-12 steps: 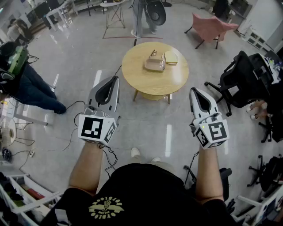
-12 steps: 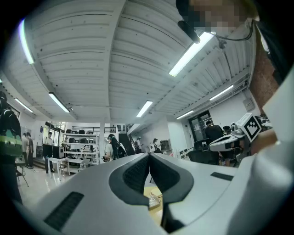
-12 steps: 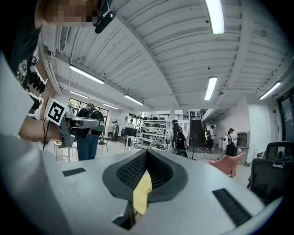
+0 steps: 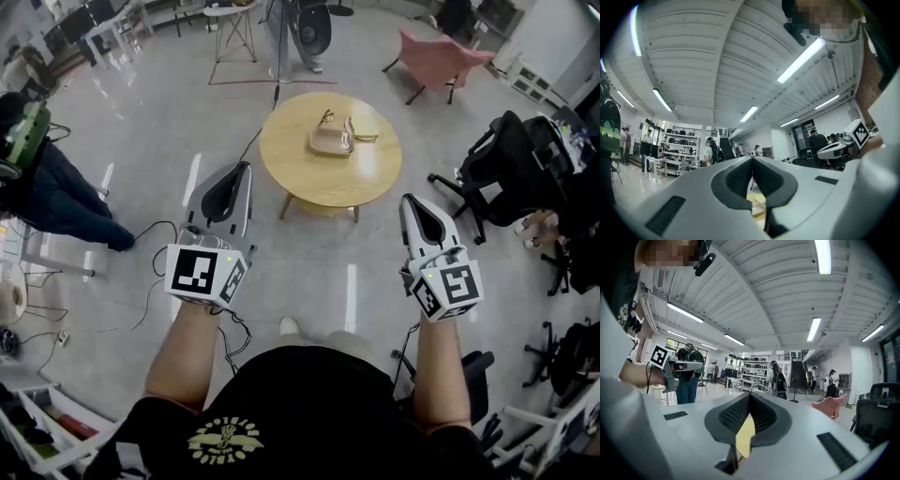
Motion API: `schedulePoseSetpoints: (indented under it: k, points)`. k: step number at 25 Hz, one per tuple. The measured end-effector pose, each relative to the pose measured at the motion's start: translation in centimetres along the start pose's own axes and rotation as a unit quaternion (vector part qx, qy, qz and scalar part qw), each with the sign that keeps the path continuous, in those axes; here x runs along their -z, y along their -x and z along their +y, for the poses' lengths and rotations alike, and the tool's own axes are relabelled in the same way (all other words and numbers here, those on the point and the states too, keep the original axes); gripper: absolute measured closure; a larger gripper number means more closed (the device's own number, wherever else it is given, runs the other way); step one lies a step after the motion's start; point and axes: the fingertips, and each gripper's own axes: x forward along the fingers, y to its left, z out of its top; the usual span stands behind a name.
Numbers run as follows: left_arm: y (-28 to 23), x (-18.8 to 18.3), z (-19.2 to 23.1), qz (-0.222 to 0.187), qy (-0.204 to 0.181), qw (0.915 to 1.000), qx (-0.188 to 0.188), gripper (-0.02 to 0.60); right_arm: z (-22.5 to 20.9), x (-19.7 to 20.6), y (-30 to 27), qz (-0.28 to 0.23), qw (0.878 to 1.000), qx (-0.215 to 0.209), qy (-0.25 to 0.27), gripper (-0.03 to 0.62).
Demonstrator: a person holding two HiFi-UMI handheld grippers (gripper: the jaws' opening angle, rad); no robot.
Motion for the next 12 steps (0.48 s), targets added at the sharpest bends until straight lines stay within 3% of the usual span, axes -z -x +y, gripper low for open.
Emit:
schedulePoseSetpoints:
  k: [8, 12]
  points:
    - [0.1, -0.8, 3.5, -0.064, 0.026, 0.9971, -0.033, 0.565, -0.4, -0.6, -1.3, -0.004, 1.000, 0.017, -0.004, 0.580]
    - [-0.9, 0.1, 3.4, -0.051, 0.025, 0.9982, -0.017, 0.565, -0.8, 0.1, -2.1, 0.002, 1.000, 0.016, -0.008, 0.580]
